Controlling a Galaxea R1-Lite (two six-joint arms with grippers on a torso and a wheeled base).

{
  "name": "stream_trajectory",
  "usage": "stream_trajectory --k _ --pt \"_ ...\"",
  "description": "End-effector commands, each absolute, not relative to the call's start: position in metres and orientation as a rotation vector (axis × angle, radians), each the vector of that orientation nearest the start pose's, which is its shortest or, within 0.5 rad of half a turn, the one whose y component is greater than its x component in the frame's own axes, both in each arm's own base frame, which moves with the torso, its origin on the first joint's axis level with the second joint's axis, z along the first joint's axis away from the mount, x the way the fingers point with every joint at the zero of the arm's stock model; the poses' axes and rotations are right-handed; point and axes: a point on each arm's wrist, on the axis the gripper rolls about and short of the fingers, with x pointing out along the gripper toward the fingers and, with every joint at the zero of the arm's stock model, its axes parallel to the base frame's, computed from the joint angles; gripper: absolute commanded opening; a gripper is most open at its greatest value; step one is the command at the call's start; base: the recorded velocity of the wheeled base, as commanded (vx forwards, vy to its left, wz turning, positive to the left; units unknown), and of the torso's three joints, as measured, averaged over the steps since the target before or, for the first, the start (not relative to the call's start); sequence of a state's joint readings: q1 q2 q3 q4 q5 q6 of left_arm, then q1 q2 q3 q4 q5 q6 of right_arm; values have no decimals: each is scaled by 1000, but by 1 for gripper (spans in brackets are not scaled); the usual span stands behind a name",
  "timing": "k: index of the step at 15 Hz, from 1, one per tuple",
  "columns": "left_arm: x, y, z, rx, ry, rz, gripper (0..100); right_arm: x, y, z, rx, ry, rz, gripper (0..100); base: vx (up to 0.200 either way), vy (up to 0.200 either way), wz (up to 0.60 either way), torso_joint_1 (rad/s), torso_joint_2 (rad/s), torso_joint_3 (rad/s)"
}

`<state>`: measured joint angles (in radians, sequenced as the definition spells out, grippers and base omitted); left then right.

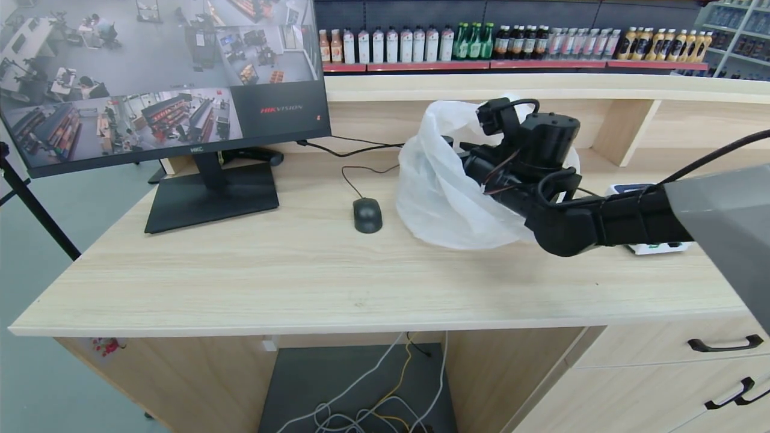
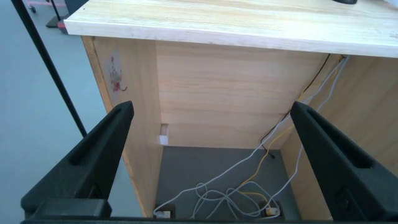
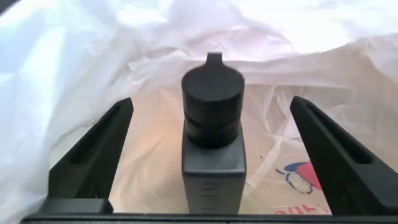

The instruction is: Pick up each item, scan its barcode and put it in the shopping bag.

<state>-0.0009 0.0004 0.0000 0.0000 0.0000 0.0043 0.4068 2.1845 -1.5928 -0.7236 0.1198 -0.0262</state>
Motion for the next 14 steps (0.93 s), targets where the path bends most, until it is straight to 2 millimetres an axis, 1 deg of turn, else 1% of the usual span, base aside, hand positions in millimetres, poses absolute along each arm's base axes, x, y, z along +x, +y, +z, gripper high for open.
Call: stream_trajectory --k 1,2,3,4,5,6,7,9,10,11,12,14 --pt "-23 0 75 5 0 -2 100 395 171 258 2 -189 521 100 0 0 0 0 0 0" --pt "-23 0 75 5 0 -2 100 390 168 261 3 -189 519 100 0 0 0 0 0 0" --pt "-23 0 75 5 0 0 100 377 163 266 11 -187 519 100 0 0 0 0 0 0" --pt "-23 0 75 5 0 0 100 366 157 266 9 -176 514 100 0 0 0 0 0 0" --pt "-23 0 75 5 0 -2 100 360 154 267 8 -176 508 100 0 0 0 0 0 0" --pt "-23 0 75 5 0 0 100 358 152 266 5 -177 503 100 0 0 0 0 0 0" --pt "-23 0 75 5 0 -2 100 359 143 262 -7 -192 477 100 0 0 0 0 0 0" --pt "-23 0 75 5 0 0 100 370 131 241 -17 -171 430 100 0 0 0 0 0 0" --pt "-23 0 75 5 0 0 100 373 129 236 -19 -163 415 100 0 0 0 0 0 0" --pt "-23 0 75 5 0 0 100 383 129 223 -20 -147 406 100 0 0 0 0 0 0" --pt "-23 0 75 5 0 0 100 385 131 218 -20 -155 406 100 0 0 0 0 0 0" --pt "-23 0 75 5 0 0 100 386 131 216 -42 -161 407 100 0 0 0 0 0 0"
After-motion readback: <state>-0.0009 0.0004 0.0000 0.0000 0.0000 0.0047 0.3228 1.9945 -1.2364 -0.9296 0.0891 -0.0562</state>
